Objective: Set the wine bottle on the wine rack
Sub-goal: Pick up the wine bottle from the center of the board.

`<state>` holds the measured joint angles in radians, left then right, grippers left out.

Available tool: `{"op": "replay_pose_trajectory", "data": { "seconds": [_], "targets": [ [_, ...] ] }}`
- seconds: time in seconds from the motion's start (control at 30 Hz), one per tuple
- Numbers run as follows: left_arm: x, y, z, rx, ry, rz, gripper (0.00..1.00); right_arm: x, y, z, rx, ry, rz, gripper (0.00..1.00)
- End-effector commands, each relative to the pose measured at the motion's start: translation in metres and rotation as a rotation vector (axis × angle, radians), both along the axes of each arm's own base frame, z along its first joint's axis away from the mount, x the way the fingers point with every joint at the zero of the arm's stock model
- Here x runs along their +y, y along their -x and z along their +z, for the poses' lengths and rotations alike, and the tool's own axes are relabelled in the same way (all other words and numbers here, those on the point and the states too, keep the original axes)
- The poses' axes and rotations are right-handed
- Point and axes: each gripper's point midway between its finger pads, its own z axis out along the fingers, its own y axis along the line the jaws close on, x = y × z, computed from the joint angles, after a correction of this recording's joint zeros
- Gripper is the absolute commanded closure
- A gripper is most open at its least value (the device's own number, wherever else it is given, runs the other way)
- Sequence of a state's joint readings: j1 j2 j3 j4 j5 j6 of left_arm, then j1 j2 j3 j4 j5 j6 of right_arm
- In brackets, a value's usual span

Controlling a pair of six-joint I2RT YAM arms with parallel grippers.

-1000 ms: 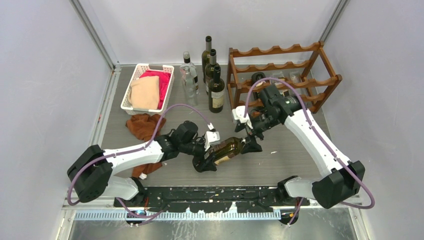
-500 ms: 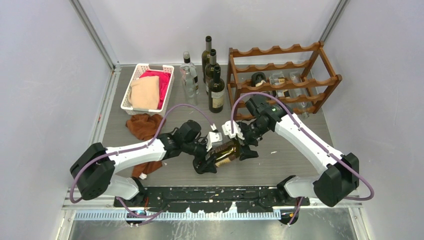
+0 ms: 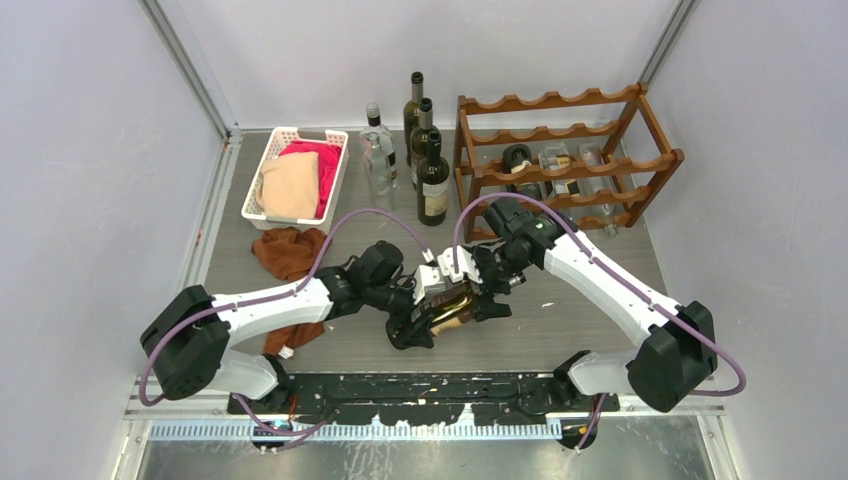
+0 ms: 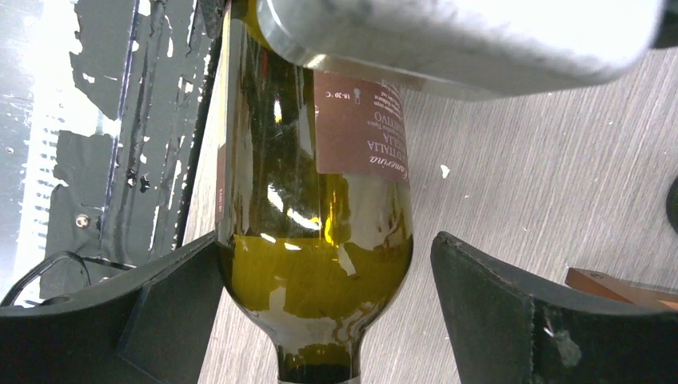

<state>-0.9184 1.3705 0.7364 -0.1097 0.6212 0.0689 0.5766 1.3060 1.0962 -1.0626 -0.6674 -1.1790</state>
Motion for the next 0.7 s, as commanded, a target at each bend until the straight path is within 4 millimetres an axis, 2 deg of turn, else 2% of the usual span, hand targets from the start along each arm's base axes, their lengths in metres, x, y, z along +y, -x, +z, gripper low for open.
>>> {"op": "replay_pose_trajectory", "data": {
  "seconds": [0.0,0.23,0.37,0.43,0.5,0.53,0.6,0.67],
  "targets": [
    [-0.030,-0.005,0.054,-0.098,0.201,-0.079,1.00,0.005,-0.007,-0.001,-0.045,-0.022,0.006,0.00],
    [-0.031,-0.004,0.056,-0.094,0.214,-0.083,1.00,0.008,-0.003,-0.003,-0.036,-0.028,0.012,0.01],
    [-0.032,-0.003,0.055,-0.089,0.215,-0.081,1.00,0.008,-0.002,0.001,-0.027,-0.035,0.001,0.12],
    [-0.032,-0.005,0.055,-0.095,0.219,-0.072,0.99,0.007,-0.002,0.002,-0.027,-0.030,-0.006,0.29],
    [-0.031,-0.006,0.053,-0.098,0.216,-0.064,0.95,0.006,-0.003,0.004,-0.024,-0.027,-0.038,0.67],
    [-0.031,-0.006,0.052,-0.097,0.211,-0.060,0.90,0.005,-0.003,0.005,-0.027,-0.027,-0.047,0.76],
    [-0.029,-0.008,0.047,-0.090,0.194,-0.037,0.61,0.003,-0.001,0.005,-0.019,-0.024,-0.061,0.92],
    [-0.027,-0.008,0.044,-0.083,0.184,-0.026,0.36,0.002,0.003,0.006,-0.005,-0.027,-0.068,0.99]
  ]
}}
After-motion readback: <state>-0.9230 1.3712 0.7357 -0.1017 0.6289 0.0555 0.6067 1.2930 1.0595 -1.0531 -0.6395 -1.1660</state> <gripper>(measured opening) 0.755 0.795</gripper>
